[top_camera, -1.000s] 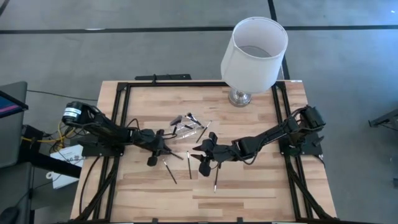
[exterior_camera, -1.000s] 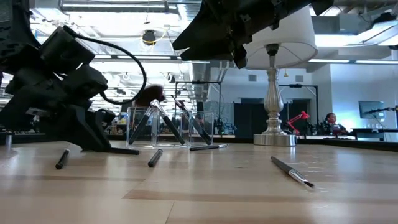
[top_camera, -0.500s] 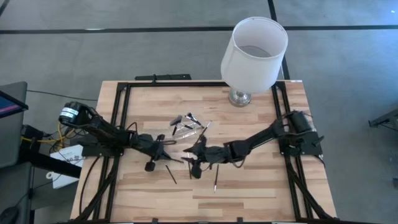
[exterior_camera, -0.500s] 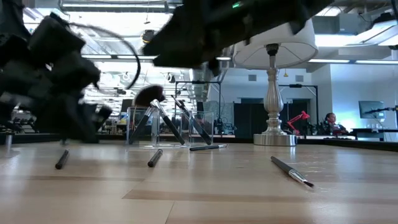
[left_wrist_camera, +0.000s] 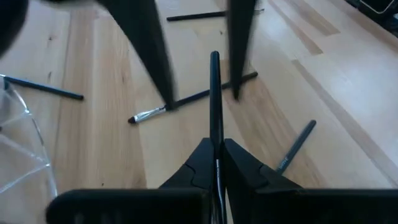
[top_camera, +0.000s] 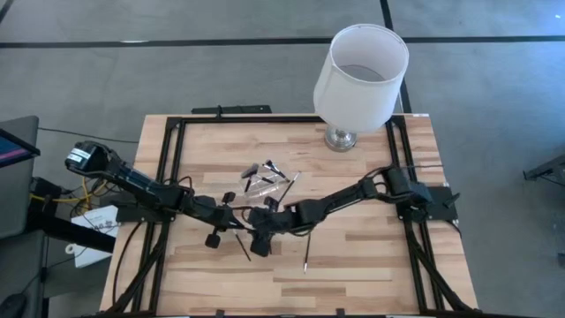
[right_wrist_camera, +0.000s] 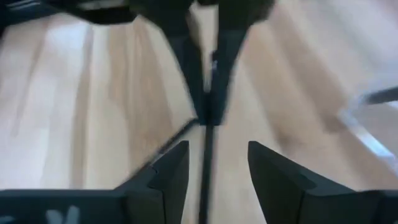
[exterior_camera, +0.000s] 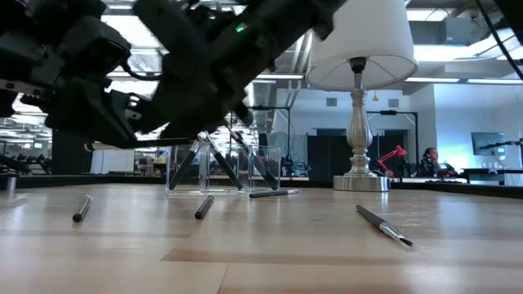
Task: Put items in baskets/containers
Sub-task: Put the left foundation brush into the left transparent organizer
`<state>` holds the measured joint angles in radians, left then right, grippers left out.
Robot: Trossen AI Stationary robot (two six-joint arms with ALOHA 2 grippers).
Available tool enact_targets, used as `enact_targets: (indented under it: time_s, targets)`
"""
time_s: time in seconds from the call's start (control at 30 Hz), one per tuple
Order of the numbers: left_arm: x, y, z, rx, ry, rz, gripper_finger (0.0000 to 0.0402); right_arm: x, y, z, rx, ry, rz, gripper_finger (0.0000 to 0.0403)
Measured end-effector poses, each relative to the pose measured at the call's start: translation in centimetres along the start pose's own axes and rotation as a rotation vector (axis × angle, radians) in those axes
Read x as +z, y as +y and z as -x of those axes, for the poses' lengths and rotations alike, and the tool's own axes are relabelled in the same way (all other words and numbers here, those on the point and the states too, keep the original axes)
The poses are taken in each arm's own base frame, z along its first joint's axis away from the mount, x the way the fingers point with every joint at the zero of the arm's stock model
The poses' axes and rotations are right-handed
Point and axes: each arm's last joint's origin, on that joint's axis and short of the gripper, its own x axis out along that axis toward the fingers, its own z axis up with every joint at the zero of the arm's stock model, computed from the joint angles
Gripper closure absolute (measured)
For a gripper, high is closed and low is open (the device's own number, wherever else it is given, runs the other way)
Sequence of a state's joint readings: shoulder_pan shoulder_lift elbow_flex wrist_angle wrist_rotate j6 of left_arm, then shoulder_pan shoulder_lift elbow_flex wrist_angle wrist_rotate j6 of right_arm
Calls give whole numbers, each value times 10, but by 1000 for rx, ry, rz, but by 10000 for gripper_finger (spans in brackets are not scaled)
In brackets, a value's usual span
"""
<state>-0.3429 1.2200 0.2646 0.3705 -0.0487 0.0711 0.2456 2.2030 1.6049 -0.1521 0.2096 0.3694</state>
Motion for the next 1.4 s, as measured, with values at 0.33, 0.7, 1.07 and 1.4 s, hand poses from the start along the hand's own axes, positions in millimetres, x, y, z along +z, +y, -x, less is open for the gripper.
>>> enact_targets:
  time_s: [0.33, 0.7, 1.07, 1.4]
  targets:
    - [1, -1, 0, 5, 1, -2, 384, -2, -6, -27, 16, 60, -23, 272]
    - [-1, 0, 0, 9, 19, -3, 384, 0, -9, -27, 15, 59, -29, 313]
    - [-2, -1, 0, -1, 37, 5, 384, -1, -8, -27, 68, 80, -31, 366]
    - [-2, -1, 0, -1, 37, 19, 372, -1, -8, -27, 69, 81, -31, 375]
